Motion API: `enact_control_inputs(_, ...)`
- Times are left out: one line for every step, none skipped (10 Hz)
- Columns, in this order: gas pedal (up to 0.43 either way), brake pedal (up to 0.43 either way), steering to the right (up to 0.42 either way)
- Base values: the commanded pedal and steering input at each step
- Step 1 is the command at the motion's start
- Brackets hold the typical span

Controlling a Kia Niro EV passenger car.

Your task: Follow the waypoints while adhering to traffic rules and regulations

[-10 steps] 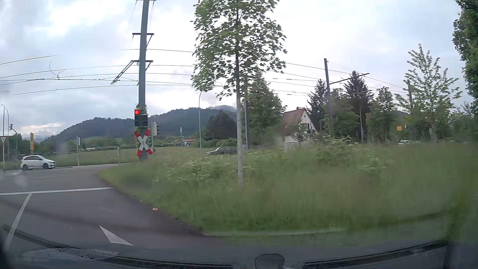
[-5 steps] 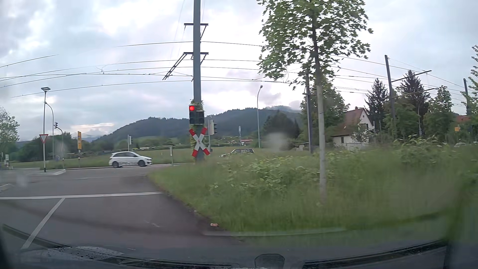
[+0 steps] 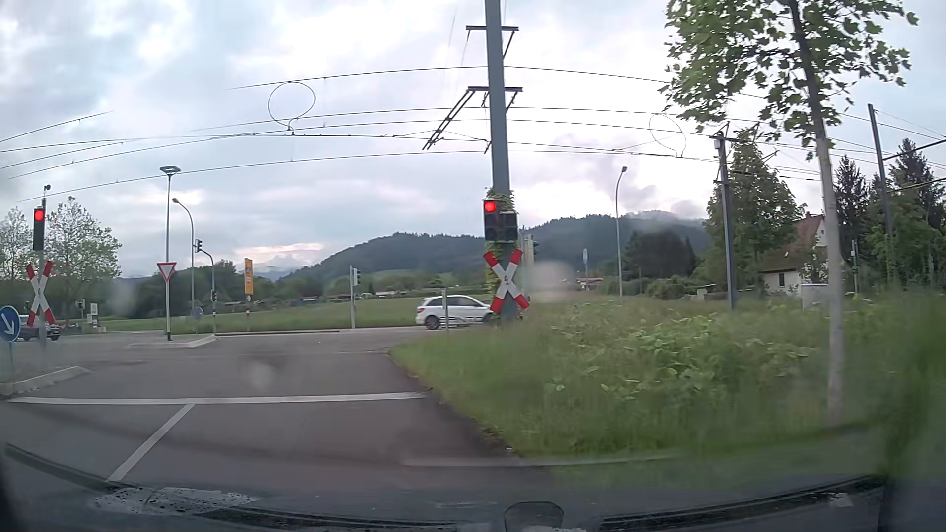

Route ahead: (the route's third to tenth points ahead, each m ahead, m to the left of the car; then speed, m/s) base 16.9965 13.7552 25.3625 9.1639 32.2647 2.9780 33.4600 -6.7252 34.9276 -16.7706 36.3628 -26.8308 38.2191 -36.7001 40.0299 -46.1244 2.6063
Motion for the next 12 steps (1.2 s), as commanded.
enact_control_inputs(0.0, 0.0, -0.445)
enact_control_inputs(0.0, 0.0, -0.41)
enact_control_inputs(0.0, 0.0, -0.385)
enact_control_inputs(0.0, 0.0, -0.351)
enact_control_inputs(0.0, 0.006, -0.322)
enact_control_inputs(0.0, 0.024, -0.294)
enact_control_inputs(0.0, 0.055, -0.265)
enact_control_inputs(0.0, 0.085, -0.239)
enact_control_inputs(0.0, 0.11, -0.219)
enact_control_inputs(0.0, 0.128, -0.197)
enact_control_inputs(0.0, 0.134, -0.183)
enact_control_inputs(0.0, 0.14, -0.168)
